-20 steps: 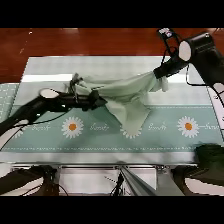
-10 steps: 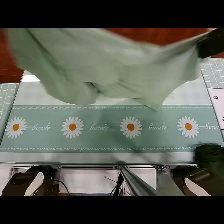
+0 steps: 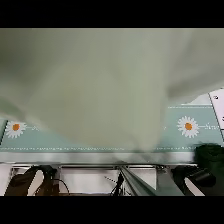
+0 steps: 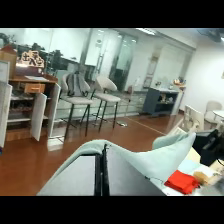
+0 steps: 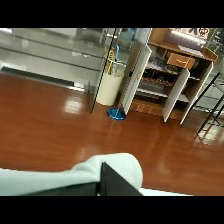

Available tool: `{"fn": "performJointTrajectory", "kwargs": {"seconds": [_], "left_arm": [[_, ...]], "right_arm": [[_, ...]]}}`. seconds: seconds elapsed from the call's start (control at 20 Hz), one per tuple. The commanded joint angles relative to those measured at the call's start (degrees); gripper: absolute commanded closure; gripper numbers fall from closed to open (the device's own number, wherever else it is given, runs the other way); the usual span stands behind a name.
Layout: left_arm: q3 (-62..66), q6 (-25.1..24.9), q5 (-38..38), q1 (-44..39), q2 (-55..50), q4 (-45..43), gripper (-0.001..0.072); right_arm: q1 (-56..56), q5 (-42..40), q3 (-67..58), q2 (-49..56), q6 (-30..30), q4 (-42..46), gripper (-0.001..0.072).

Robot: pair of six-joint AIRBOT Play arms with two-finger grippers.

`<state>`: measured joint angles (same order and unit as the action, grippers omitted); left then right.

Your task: Fold the shirts.

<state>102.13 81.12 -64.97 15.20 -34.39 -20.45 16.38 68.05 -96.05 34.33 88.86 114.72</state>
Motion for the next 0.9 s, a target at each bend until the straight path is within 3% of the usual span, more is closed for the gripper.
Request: {"fn": "performJointTrajectory", "kwargs": {"seconds": [0.0,0.15,0.25,0.4,0.6,0.85], "left_arm": [[5.03,9.01,-7.67,0.37,0.20,-3.30,0.0681],[4.83,15.74,-17.86,0.37,0.00,-15.45,0.0680],[2.58,16.31,-21.55,0.37,0.02,-20.85,0.0680],[-5.66,15.63,-22.73,0.37,0.00,-24.50,0.0680],[-23.54,9.99,-19.43,0.35,-0.81,-26.14,0.0680],[-39.71,2.29,-6.75,0.35,-7.56,-26.10,0.0680]], "right_arm": [[-0.02,7.41,-3.52,-1.75,-1.75,-0.92,0.0700],[-0.02,14.67,-3.50,0.24,-5.97,-1.95,0.0701],[-0.02,20.39,-3.50,4.17,-7.93,-2.23,0.0701],[-0.02,21.14,-3.50,12.13,-7.98,-5.79,0.0701],[-0.02,17.55,-3.45,25.75,-7.89,-9.97,0.0700],[-0.37,10.29,-3.45,41.62,-7.80,-11.87,0.0700]]}}
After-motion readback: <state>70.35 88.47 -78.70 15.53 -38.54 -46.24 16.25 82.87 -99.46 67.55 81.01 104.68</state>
